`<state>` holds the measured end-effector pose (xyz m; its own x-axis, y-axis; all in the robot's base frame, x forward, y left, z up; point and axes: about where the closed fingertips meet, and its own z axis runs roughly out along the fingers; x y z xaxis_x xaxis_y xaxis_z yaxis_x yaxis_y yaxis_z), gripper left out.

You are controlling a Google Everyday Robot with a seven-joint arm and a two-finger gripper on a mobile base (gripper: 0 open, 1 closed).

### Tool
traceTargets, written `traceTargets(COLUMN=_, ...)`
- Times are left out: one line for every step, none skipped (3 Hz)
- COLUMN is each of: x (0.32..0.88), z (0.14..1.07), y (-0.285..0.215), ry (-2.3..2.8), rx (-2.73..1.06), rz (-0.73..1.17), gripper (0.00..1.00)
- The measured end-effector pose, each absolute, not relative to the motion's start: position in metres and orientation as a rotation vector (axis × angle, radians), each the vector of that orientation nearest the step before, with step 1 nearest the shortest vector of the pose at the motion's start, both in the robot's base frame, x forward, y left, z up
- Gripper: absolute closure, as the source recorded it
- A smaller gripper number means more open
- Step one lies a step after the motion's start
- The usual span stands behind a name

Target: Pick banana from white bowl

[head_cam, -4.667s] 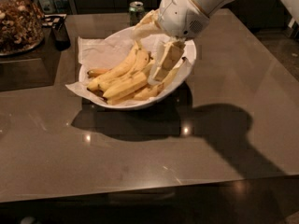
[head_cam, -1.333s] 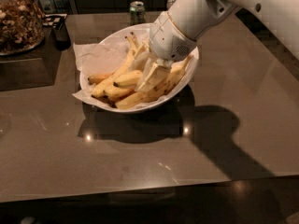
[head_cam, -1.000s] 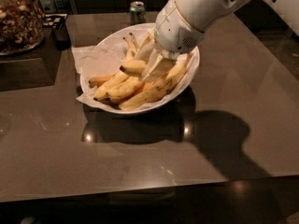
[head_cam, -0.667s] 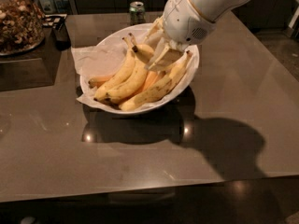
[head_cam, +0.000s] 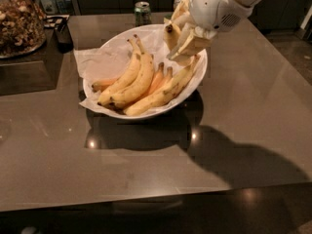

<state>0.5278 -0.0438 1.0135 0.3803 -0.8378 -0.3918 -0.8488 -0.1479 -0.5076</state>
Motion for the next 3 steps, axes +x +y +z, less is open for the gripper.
traceTargets(x=0.519, z=1.032, y=-0.056, ry=1.450, rx=-1.912, rz=-0.077, gripper=1.00)
traceTargets(x=0.508, z=1.047, y=-0.064, ry=1.439, rx=-1.873, rz=-0.127, gripper=1.00)
traceTargets(x=0.488, z=1.056, y=-0.077, ry=1.443, rx=-1.826, rz=-0.106, gripper=1.00)
